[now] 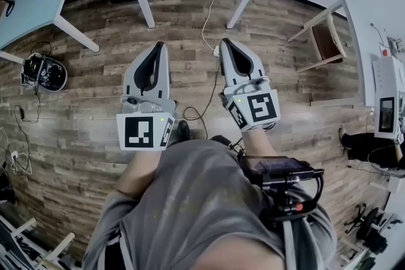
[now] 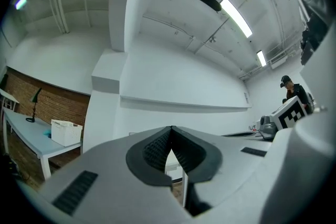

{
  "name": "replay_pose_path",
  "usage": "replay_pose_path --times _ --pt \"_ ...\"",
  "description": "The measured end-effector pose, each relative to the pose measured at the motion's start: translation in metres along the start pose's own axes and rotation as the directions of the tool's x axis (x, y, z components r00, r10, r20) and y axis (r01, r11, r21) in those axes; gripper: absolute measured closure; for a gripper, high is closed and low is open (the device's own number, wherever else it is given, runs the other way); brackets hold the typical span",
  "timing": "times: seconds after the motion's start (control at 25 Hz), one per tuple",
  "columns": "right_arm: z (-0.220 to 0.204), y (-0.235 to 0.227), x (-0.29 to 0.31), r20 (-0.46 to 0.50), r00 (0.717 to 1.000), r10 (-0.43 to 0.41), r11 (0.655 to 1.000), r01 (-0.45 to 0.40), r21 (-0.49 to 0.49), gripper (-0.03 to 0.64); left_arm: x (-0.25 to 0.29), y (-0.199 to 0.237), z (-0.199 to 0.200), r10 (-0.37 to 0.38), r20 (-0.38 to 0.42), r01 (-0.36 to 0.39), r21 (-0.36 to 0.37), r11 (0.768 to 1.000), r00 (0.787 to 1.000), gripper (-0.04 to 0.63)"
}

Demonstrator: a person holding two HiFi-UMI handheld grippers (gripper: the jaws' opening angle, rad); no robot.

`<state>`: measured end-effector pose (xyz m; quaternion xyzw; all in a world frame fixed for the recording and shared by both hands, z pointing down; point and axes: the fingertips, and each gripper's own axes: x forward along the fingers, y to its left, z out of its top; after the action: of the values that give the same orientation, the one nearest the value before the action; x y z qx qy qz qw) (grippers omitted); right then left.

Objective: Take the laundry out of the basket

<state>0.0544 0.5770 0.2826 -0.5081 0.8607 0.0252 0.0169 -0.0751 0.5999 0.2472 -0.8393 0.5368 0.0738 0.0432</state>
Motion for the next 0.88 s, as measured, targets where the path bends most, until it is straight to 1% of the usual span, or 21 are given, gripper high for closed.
replay_pose_path --times 0.08,0.2,0.36,0.52,0.72,0.88 --pt "0.002 0.006 0.016 -0.002 1.0 0.0 1.0 0.0 -0.007 0.609 0.004 0.015 -0.002 -0.002 -0.001 0.002 -0.009 1.0 1.0 0.588" --pt "0.005 0.007 0.033 -0.006 1.0 -0.003 1.0 0.003 -0.011 0.609 0.014 0.028 -0.003 -0.012 -0.005 0.012 -0.02 1.0 1.0 0.588" --pt "0.008 0.0 0.054 0.001 1.0 -0.012 1.0 0.012 -0.026 0.609 0.03 0.039 -0.01 -0.023 -0.01 0.022 -0.024 0.999 1.0 0.588" --pt "0.005 -0.01 0.078 0.012 1.0 -0.006 0.999 0.007 -0.042 0.609 0.051 0.053 -0.02 -0.018 -0.014 0.018 -0.02 1.0 1.0 0.588" --pt "-0.008 -0.038 0.108 0.023 1.0 0.002 1.0 -0.001 -0.023 0.609 0.092 0.062 -0.039 -0.008 -0.034 0.007 -0.011 1.0 0.999 0.588" --pt "-0.017 -0.081 0.14 0.012 1.0 -0.019 1.0 0.019 0.013 0.609 0.14 0.058 -0.046 -0.033 -0.062 0.034 0.008 0.999 0.997 0.588"
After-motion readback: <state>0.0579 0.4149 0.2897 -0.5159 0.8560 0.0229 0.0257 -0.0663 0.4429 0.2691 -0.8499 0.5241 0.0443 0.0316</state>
